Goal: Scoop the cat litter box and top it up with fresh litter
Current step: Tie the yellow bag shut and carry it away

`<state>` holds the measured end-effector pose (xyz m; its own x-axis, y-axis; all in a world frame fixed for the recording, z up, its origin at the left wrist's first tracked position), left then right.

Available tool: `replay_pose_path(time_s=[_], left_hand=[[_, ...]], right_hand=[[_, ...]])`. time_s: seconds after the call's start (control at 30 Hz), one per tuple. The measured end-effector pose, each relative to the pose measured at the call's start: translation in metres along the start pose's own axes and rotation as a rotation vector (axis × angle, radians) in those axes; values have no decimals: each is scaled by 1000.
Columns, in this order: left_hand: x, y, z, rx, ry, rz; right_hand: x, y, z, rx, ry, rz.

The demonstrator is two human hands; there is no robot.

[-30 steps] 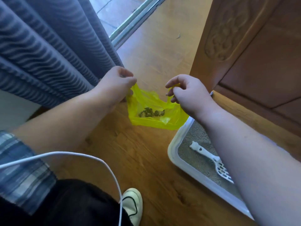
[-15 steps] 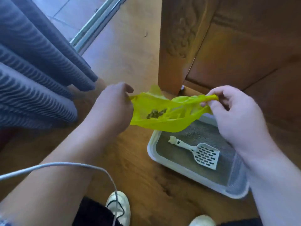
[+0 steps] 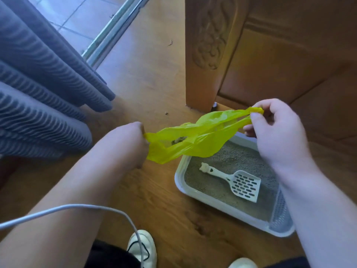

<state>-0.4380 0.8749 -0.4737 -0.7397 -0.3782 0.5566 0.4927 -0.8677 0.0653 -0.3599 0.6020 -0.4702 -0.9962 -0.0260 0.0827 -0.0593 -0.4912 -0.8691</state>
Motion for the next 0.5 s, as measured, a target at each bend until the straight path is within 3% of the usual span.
replay_pose_path(time_s=[0.07, 0.17, 0.27, 0.37, 0.5], left_hand=[[1, 9, 3, 288, -11, -21], [-4, 26, 21, 930, 95, -90], [-9, 50, 39, 1410, 123, -262], [-4, 82, 48, 1580, 48, -544], [9, 126, 42, 1529, -154, -734]], right_hand=[[-2, -1, 4, -42, 83, 57], [-6, -2, 7, -119, 105, 123], [-6, -14, 14, -171, 97, 234], [-6, -37, 35, -232, -48, 344], [-4, -49, 64, -455, -435, 247]])
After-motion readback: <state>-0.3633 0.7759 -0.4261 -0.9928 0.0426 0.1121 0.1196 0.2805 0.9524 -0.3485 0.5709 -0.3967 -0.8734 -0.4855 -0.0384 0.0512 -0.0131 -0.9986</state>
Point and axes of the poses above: each hand's wrist, its own x-axis away from the middle knuckle, its own z-axis out of the back of the hand, y = z × x, the point moved 4 cm from there along -x, towards the middle knuckle, and after that the axes turned 2 degrees about -y, right-handed, at the moved point
